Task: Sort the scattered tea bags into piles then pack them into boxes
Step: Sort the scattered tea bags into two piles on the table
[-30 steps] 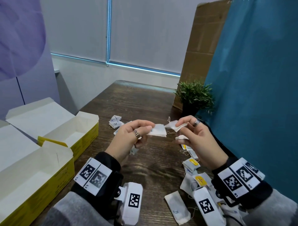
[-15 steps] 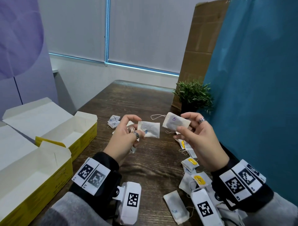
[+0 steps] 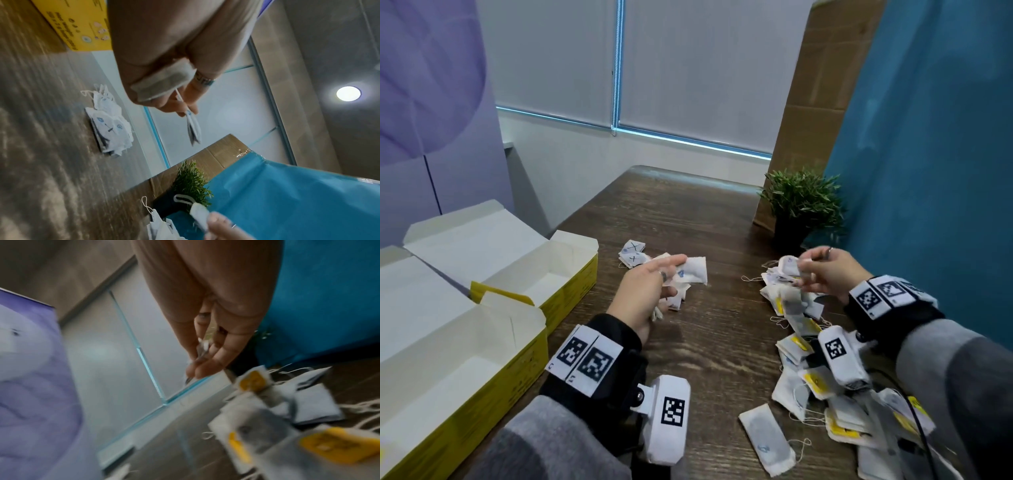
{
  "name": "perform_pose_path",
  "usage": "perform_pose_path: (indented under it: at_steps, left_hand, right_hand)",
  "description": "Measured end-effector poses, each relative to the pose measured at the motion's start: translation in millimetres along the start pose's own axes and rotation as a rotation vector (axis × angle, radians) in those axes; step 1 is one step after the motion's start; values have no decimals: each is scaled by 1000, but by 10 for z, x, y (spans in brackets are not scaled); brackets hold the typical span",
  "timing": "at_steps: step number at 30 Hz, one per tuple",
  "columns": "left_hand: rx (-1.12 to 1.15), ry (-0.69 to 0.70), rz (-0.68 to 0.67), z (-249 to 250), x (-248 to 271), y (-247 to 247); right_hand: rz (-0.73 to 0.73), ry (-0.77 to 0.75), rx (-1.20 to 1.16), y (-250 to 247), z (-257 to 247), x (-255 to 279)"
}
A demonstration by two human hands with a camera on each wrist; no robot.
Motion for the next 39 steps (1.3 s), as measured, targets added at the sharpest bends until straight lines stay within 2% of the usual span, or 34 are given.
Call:
perform_pose_path:
  at_steps: [1,3,5,7,10,13,17,20,24,26,29,31,33,35,37,39]
  left_hand:
    - [103,-80,-31,6,10,3]
    - [336,-228,-141,23,29,-2]
    - [513,-288,-213,56,35,-19]
    - [613,-289,-211,77,46,-26]
    - [635,-278,-156,21,-17,-34]
    - [444,-221,-22,-20,-102,-44]
    - [59,-44,40,-30,-83,-67]
    - [-142,-20,11,-24,-80,-48]
    - [-510,103,63,178,-267,-9]
    - [-704,90,38,233,-349,26]
    - [-1242,58,33,200,-437,57]
    - [-1465,101,18,156,-387,184]
    - [-1510,154,-89,57,-257,402]
    - [-1518,134,-318,-107,-47,661]
    - [-1488,8,-521,-290,195,879]
    - [-1523,-76,-638,-452,336,1041]
  right_hand:
    - [9,33,114,-5,61,-70]
    - [29,32,507,15,119,-150]
    - [78,-4,852,81,121,-168]
    - [110,-94,879,230,-16,-90]
    - [-85,-303,670,589,-284,82]
    - [-311,-406,649,890,-482,363]
    - [-450,-421,651,895,-518,563]
    - [-453,-317,640,626,-456,572]
    - [-361,-159,561,168,-320,498]
    - [-322,-107,534,-13,-204,457]
    - [-315,-59,553,-168,-26,437]
    - [-373,-66,688,-192,70,474]
    - [-464,-122,913,-166,150,533]
    - [-544,-198,1133,-74,211,621]
    - [-598,-228,1207,42,253,708]
    - [-617,-248,1240,123,248,786]
Point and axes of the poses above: each hand's wrist, its own x-axis away from the middle knuckle, its own y-axis out of the palm, z = x × y, the point moved 3 cm from there along -x, towards the middle knuckle, and after that the axes turned 9 degrees about x, right-handed, at the moved point
